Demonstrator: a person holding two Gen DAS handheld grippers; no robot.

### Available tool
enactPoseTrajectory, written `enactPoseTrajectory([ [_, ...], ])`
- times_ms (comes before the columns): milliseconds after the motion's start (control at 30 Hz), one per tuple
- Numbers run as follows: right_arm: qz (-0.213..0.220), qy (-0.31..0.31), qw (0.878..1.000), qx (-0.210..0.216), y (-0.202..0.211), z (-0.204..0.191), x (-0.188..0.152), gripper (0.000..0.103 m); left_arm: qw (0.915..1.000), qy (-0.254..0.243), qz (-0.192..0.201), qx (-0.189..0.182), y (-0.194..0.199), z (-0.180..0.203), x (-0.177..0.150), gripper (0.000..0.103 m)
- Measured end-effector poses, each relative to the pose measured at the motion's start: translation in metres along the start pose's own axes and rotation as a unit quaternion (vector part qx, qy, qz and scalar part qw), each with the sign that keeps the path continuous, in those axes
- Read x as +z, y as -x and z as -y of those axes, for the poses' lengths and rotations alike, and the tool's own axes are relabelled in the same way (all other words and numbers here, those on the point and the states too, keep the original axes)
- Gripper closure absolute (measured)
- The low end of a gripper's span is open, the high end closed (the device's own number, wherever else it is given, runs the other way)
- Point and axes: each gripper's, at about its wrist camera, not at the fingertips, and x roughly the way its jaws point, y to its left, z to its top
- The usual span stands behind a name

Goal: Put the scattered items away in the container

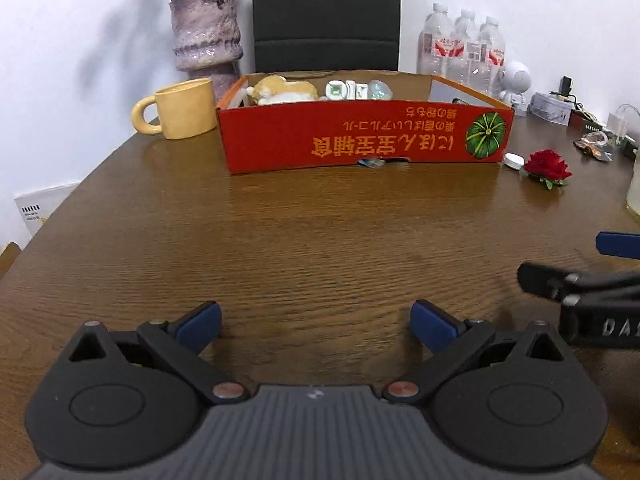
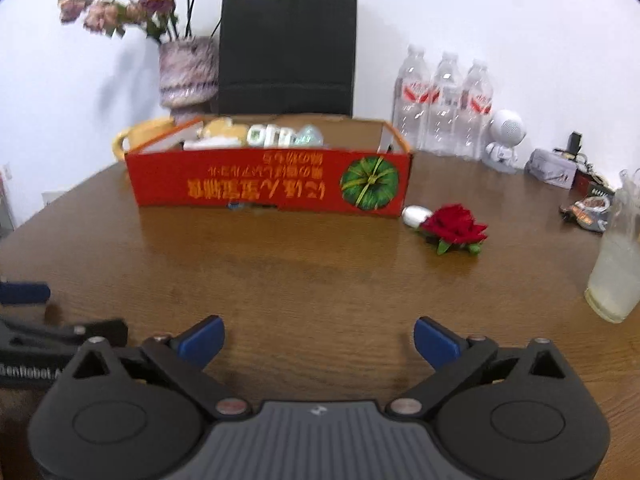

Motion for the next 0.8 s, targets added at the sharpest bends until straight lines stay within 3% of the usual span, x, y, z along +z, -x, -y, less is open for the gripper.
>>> enactPoseTrajectory([
  [167,-0.012,0.011,1.0,-0.011,-0.007,-0.002,0.0,0.001,0.9999,0.015,-0.004,0.0,-0.006,-0.004,0.003,0.0],
  [300,-0.022,-0.025,0.999,0.03,-0.011,0.013,0.001,0.0,0.9999,0.014,-0.004,0.0,-0.006,-0.004,0.003,0.0],
  [400,-0.022,-0.048,0.998,0.033,-0.012,0.02,0.001,0.0,0.9999,0.014,-0.004,0.0,-0.006,-0.004,0.003,0.0],
  [500,-0.031,-0.024,0.999,0.011,-0.014,0.01,0.0,0.0,0.9999,0.014,-0.004,0.0,-0.006,-0.003,0.003,0.0],
  [800,-0.035,-0.017,0.999,0.015,-0.016,0.008,-0.001,0.0,0.9999,0.012,-0.005,-0.002,-0.007,-0.001,0.004,0.0],
])
